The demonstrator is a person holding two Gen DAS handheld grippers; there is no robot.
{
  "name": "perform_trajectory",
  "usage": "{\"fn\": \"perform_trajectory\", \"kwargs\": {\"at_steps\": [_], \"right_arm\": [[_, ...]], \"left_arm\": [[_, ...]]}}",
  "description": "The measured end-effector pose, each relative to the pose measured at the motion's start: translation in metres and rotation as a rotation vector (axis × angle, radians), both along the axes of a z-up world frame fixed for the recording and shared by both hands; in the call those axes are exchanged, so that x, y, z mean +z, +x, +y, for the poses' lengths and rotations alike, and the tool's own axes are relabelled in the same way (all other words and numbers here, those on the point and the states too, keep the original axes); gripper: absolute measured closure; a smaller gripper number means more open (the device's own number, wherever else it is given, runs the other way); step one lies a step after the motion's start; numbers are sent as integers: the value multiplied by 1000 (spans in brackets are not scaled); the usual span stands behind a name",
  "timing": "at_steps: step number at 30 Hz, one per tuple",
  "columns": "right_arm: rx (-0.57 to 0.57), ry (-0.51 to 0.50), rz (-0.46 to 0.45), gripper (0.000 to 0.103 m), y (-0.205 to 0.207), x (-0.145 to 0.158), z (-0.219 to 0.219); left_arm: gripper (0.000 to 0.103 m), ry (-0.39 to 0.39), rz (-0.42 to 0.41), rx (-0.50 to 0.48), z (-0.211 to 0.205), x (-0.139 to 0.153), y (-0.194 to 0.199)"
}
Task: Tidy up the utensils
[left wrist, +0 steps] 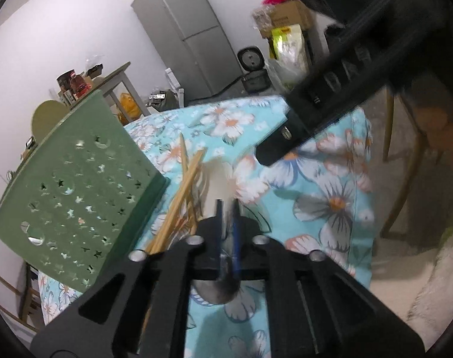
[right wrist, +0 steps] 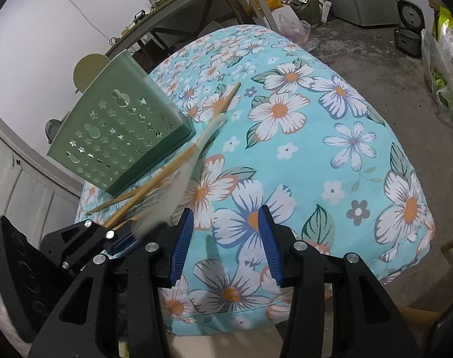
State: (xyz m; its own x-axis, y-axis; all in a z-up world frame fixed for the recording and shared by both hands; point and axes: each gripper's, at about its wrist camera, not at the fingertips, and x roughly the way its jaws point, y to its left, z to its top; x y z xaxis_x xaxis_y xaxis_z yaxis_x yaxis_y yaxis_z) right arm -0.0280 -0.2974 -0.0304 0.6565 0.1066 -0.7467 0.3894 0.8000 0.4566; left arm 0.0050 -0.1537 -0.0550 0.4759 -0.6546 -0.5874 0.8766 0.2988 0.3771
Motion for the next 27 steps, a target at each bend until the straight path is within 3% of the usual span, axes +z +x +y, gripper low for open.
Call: {"fn": "perform_trajectory", "kwargs": {"at_steps": [4, 11, 15, 20, 27], "right_arm": [[-11, -1, -15, 59, -3, 4, -2], [-21, 1, -36, 59, -8, 9, -4], [-20, 4, -42, 59, -11, 10, -3], [-12, 11, -50, 59, -14, 12, 1], [51, 78, -74, 60, -15, 9, 12]], "left_arm": [[101, -72, 84, 26, 11, 20, 9], [101, -259, 343, 77, 39, 59, 36], [101, -347, 439, 84, 55, 78, 47], [101, -432, 532, 87, 76, 95, 53], [101, -507, 602, 113, 115, 109, 53]]}}
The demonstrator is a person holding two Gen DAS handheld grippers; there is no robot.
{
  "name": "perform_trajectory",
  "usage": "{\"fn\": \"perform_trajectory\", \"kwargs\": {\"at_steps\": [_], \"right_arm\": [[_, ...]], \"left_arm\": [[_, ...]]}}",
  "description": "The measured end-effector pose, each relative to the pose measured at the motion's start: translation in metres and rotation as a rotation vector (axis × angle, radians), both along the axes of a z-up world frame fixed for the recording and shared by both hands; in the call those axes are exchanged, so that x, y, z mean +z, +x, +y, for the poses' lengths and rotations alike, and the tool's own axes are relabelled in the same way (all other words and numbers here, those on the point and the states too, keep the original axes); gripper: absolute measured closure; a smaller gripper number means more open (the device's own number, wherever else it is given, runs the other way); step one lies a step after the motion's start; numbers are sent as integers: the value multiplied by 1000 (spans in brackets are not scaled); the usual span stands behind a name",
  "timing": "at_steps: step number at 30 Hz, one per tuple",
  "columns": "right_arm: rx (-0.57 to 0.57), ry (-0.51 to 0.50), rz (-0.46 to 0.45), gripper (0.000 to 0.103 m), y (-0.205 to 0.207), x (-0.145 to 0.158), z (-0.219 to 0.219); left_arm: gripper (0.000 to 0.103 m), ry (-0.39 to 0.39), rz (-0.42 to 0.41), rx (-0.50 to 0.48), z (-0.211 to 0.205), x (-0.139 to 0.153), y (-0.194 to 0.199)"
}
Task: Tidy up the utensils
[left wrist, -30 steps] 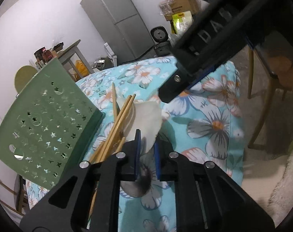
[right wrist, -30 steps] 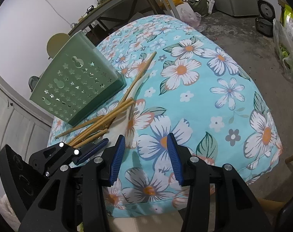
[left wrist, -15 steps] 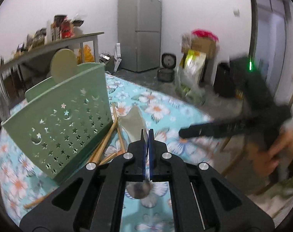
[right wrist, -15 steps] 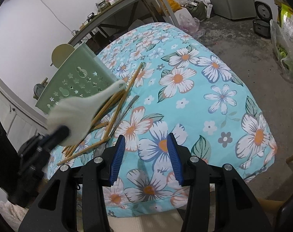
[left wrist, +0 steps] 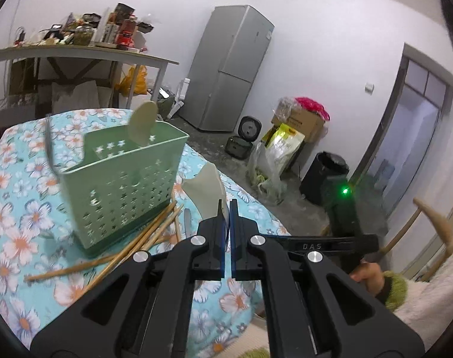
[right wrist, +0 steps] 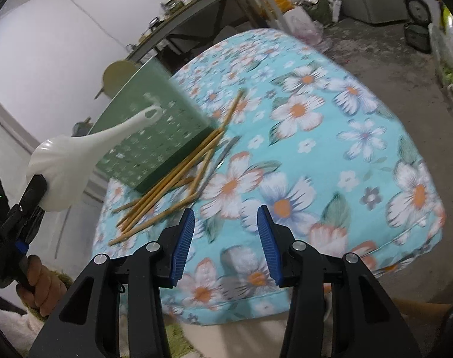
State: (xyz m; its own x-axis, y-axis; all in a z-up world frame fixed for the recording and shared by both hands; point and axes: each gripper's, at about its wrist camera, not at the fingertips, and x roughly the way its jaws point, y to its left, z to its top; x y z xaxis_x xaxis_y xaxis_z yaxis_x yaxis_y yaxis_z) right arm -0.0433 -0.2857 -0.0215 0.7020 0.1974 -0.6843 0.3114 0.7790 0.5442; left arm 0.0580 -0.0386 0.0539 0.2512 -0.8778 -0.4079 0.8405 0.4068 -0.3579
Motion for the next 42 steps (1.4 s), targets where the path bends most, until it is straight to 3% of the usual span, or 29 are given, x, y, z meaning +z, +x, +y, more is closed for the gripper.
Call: {"fn": "perform_trajectory", "kwargs": {"at_steps": [4, 10, 23, 26, 32, 36, 42], "right_arm": [[74, -4, 0, 60, 5, -2, 20], [156, 94, 20, 60, 20, -20, 50], [123, 221, 25, 69, 49, -45, 52], [120, 256, 29, 72, 46, -48, 51], [88, 336, 28, 90, 52, -63, 45], [91, 432, 6, 98, 49, -68, 38], [107, 487, -24, 100, 38, -64, 33]], "left_arm": [[101, -12, 16, 41, 25, 4, 0], [101, -35, 47, 91, 55, 4, -7], [101, -67, 62, 122, 81, 1, -11], [101, -79, 54, 121, 83, 2, -13], [101, -111, 13, 126, 89, 18, -14], [101, -144, 6, 144, 94, 32, -4], [101, -119, 62, 206, 94, 44, 30]]}}
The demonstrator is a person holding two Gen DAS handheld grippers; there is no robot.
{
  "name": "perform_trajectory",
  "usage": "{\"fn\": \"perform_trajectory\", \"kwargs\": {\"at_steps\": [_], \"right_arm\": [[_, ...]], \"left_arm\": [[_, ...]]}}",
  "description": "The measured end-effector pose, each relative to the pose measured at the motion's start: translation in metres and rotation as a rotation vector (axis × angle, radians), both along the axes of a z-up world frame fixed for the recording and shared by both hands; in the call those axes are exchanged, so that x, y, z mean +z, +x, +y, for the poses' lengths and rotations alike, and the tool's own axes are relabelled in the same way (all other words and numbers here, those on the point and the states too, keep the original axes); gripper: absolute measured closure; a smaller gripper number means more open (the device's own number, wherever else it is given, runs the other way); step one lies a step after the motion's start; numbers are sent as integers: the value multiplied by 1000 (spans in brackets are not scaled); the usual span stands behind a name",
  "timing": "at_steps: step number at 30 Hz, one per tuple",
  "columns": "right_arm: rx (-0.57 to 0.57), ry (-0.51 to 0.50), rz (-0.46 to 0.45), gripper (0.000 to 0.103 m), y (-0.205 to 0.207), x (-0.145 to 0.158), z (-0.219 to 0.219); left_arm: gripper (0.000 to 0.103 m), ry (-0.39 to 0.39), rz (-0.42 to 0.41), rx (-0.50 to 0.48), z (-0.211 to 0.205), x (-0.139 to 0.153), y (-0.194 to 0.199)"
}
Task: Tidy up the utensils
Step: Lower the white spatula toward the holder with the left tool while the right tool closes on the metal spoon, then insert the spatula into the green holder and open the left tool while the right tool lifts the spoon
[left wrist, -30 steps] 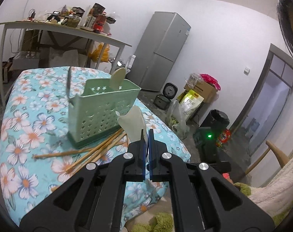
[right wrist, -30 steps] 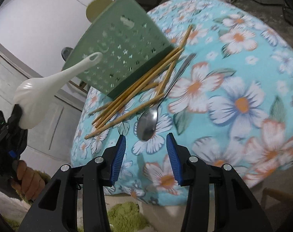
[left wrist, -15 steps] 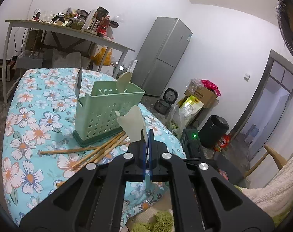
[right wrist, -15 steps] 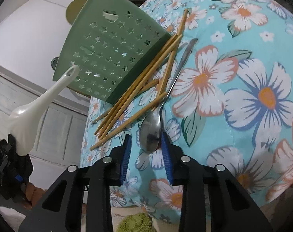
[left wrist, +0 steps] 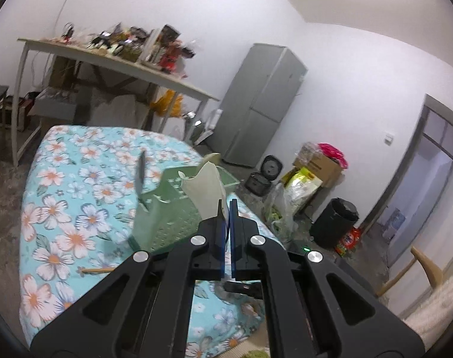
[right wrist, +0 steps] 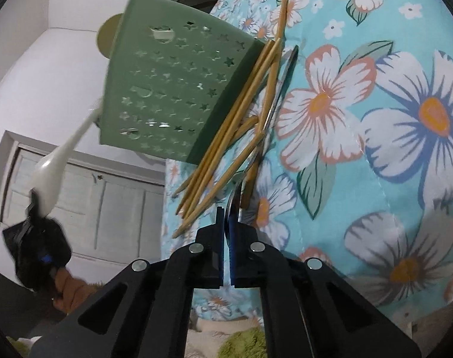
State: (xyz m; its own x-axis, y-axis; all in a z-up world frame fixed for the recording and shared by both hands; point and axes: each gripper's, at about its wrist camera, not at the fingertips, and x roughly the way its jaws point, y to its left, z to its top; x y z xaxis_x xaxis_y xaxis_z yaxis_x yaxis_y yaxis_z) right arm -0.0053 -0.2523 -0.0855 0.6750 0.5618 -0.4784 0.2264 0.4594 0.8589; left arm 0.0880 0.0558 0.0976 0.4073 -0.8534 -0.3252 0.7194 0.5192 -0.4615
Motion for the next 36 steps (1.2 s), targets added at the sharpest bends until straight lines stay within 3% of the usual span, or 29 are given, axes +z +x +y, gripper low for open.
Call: {"fn": "perform_trajectory", "kwargs": {"at_steps": [8, 12, 18, 29, 34, 36], "right_arm": [[-10, 36, -50, 100, -28, 19, -20], [-11, 36, -81, 100, -37, 31, -25], [-15, 23, -124, 100, -46, 46, -31], [-29, 15, -147, 100, -51, 56, -38], [-36, 15, -148, 100, -54, 55, -42], [-37, 13, -152, 100, -55, 57, -42]], "left_arm": [[101, 63, 138, 13, -2, 10, 40], [101, 62, 263, -21, -7, 9, 64], [101, 134, 328, 10, -22, 2, 84], [101, 207, 325, 52, -49, 5, 113], [99, 159, 329, 54, -55, 0, 121], [92, 138, 331, 59, -55, -1, 122]]}}
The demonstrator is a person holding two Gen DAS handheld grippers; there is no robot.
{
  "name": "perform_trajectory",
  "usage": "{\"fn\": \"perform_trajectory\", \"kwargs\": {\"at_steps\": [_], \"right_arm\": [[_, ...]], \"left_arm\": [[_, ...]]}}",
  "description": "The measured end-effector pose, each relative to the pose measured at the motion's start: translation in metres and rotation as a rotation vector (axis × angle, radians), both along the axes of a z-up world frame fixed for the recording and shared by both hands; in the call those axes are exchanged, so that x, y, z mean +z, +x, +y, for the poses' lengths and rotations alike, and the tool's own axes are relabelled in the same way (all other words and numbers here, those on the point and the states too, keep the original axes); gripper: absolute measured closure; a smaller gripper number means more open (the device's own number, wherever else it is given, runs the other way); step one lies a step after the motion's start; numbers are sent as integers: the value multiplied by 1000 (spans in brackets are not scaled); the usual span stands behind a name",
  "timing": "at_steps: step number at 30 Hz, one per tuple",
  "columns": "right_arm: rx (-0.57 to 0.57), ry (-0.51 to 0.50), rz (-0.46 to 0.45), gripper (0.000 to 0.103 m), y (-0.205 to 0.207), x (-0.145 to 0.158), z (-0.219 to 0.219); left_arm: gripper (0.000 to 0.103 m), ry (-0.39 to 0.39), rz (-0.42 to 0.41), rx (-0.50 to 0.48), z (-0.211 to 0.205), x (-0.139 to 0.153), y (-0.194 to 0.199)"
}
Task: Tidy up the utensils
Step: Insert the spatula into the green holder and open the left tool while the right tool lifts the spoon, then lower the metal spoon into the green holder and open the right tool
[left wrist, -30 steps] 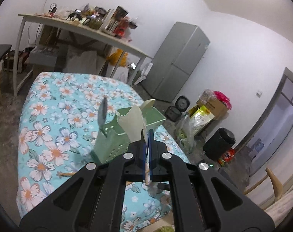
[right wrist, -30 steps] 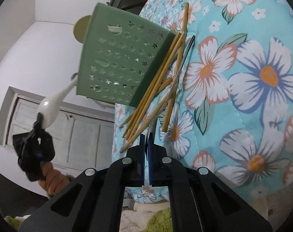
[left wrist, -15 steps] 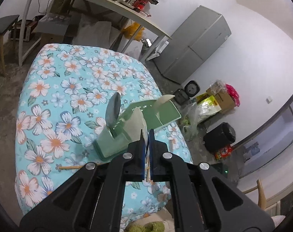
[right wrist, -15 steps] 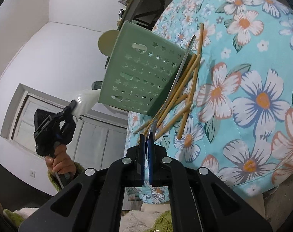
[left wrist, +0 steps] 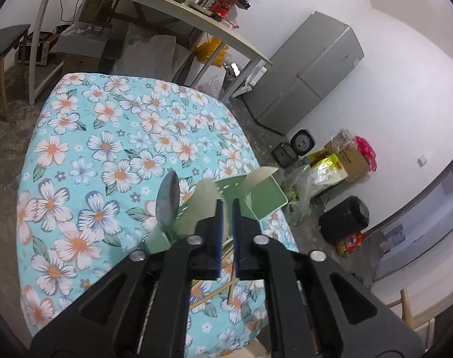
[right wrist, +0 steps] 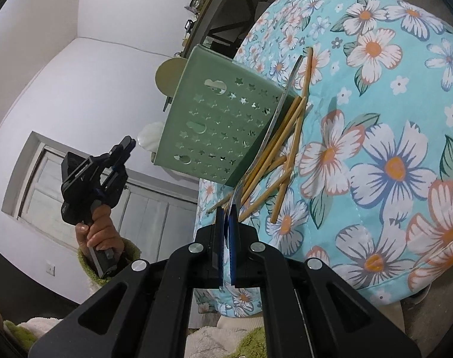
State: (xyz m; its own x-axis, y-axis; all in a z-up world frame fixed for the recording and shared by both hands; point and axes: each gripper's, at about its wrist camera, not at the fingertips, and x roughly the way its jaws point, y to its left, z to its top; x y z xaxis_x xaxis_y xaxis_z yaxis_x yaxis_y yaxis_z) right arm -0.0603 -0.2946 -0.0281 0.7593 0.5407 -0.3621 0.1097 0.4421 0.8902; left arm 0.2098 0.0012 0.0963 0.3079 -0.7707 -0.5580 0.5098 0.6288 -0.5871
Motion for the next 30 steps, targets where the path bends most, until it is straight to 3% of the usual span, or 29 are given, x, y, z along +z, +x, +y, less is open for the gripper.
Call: {"fn": "perform_trajectory", "kwargs": {"at_steps": [5, 11, 19, 30], "right_arm": [[4, 10, -40, 100, -2, 16, -1], [44, 29, -135, 100, 12, 55, 6], [134, 190, -167, 100, 47, 83, 23], [101, 516, -78, 99, 90, 58, 21]], "left_arm": [[74, -31, -58, 18, 6, 5, -8], [52, -59, -153, 59, 20, 12, -26], [48, -41, -161, 81, 30, -3, -37], [46, -56, -126, 95, 42, -21, -36]]}}
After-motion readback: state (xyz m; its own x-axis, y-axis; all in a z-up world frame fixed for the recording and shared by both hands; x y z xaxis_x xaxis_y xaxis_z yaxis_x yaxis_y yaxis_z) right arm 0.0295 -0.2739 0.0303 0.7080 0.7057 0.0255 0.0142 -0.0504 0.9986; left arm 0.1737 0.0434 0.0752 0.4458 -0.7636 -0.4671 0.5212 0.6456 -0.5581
